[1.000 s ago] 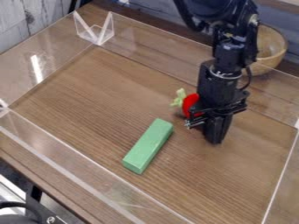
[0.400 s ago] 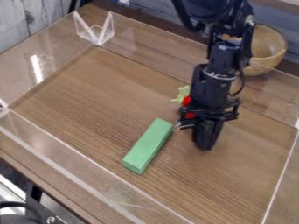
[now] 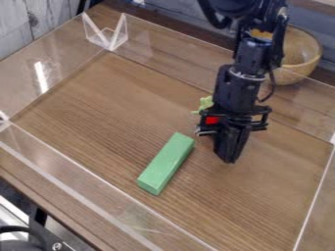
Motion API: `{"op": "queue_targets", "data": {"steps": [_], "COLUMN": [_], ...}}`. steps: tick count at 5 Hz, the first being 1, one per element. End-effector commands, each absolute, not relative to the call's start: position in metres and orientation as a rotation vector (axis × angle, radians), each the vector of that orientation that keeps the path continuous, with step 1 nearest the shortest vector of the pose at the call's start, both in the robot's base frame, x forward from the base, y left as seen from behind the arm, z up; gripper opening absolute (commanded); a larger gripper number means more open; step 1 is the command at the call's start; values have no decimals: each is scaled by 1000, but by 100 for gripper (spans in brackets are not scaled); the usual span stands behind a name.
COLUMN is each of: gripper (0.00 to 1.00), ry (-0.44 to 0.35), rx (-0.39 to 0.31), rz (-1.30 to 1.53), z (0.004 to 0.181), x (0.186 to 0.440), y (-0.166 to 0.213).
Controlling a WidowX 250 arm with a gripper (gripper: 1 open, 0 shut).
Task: Move the red object to the left side of the table
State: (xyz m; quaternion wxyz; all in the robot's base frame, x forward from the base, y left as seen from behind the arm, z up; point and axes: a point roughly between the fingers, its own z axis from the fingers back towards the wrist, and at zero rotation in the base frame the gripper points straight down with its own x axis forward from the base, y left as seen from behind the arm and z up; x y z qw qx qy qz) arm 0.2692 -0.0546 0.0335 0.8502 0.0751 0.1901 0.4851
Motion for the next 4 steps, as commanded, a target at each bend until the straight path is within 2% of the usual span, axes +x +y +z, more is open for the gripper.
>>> {"op": "queue_targets", "data": {"steps": [1, 4], "gripper": [0, 0], "ry": [348, 368], "rx": [118, 121], "rz": [998, 848], "z": [57, 82], "x": [280, 280], "y": [-51, -44]}}
